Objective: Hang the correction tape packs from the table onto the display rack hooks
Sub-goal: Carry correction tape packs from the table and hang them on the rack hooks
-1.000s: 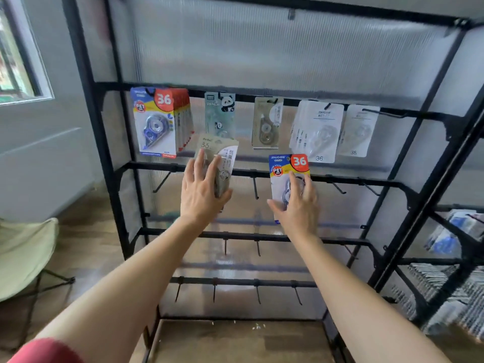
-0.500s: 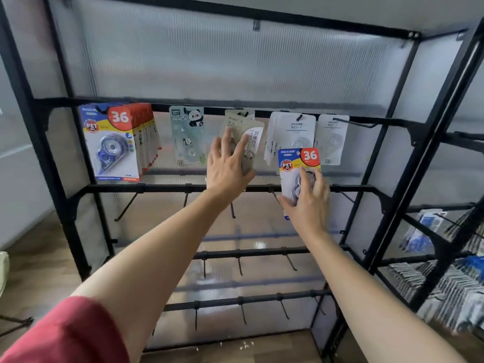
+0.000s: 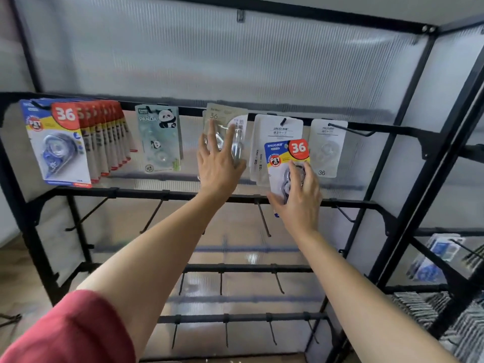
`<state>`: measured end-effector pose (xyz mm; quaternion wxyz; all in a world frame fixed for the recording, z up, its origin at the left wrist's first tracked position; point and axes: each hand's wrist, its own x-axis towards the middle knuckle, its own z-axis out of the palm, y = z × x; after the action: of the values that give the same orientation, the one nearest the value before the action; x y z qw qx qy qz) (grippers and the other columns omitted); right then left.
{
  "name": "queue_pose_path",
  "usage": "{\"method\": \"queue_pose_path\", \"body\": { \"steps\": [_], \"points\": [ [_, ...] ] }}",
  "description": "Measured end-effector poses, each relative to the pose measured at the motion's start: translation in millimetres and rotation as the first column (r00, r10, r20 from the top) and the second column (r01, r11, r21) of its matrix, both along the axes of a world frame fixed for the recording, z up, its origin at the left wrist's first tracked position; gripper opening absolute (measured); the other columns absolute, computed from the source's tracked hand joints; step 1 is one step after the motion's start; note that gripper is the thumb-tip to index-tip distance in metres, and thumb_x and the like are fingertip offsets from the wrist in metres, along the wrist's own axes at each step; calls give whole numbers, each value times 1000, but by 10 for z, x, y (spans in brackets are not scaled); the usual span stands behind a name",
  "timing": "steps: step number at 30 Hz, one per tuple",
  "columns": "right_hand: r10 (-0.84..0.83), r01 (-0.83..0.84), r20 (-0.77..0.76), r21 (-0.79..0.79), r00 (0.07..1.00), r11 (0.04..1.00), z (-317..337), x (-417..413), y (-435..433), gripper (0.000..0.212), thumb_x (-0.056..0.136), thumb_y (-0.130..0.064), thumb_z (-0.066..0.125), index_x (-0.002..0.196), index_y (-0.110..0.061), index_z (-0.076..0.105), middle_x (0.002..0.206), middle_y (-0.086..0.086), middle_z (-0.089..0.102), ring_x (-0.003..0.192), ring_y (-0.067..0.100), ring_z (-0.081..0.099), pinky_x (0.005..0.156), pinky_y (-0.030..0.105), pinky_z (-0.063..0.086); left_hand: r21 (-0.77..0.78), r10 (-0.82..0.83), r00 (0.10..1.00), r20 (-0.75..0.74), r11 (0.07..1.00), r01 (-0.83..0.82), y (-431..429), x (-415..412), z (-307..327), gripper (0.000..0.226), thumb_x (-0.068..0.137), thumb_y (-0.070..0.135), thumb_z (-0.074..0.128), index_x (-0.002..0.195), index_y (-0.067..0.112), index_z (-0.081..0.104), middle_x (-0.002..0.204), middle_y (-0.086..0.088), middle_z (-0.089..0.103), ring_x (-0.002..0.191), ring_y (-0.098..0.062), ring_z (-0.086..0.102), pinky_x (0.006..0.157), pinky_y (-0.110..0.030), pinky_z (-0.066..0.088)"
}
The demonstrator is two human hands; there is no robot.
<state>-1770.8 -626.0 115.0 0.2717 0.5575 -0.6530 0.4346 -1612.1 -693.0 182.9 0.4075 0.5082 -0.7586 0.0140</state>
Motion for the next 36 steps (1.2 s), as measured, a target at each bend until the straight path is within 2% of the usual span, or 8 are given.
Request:
{"method": "queue_pose_path", "body": {
  "steps": [3,6,10,12,18,26,32,36],
  "points": [
    [36,-35,22,-20,999,999,-8,-43,-74,78,72,-35,80,136,-5,46,139,28,41,126,48,42,88,59,45,-29,28,998,-56,999,-30,10,-81,-132,76,93,41,54,153,34,7,159,-6,-17,145,-36,-9,118,-47,6],
    [71,-69,56,-30,996,997,-25,-40,-137,77,75,-38,76,138,-5,45,141,27,39,128,47,39,89,61,45,-38,41,994,-103,998,-45,-6,-135,-236,76,92,39,56,152,33,10,160,-6,-14,146,-35,-8,117,-47,8],
    [109,-106,41,-66,993,992,-16,-16,-203,74,79,-53,55,138,-11,39,141,25,39,129,43,39,90,59,45,-73,62,981,-185,994,-77,-68,-156,-262,76,91,37,59,152,32,14,161,-7,-8,146,-36,-5,117,-48,10],
    [120,-118,27,-84,992,989,-9,-22,-235,73,79,-54,52,138,-11,39,140,25,40,128,44,40,92,58,44,-80,68,977,-200,993,-86,-107,-143,-244,76,91,37,59,152,32,14,161,-8,-7,146,-36,-4,117,-48,11],
    [149,-146,18,-113,989,983,64,-14,-314,73,79,-55,54,137,-13,38,141,25,40,128,44,41,96,58,42,-63,90,988,-124,993,-98,-221,-123,-241,75,92,40,57,153,33,13,160,-7,-11,146,-36,-6,117,-49,10],
    [141,-139,19,-94,990,986,90,-75,-322,72,79,-56,52,136,-15,35,141,25,40,128,44,41,94,59,44,40,128,992,7,991,-128,-460,-130,-144,81,93,43,55,153,33,2,159,-10,-16,145,-40,-5,117,-49,6],
    [95,-93,13,-86,995,992,56,-157,-328,73,79,-54,55,137,-16,33,141,24,40,129,43,41,94,57,43,108,112,994,18,988,-113,-646,-221,-93,90,90,38,62,153,34,-3,158,-10,-21,145,-40,-6,117,-52,11],
    [98,-97,15,-75,995,992,68,-151,-313,74,79,-55,56,137,-18,31,142,23,39,129,40,40,93,54,44,150,57,998,-18,987,-54,-738,-247,-59,88,90,28,63,152,35,2,159,-9,-18,143,-40,-1,116,-55,20]
  ]
}}
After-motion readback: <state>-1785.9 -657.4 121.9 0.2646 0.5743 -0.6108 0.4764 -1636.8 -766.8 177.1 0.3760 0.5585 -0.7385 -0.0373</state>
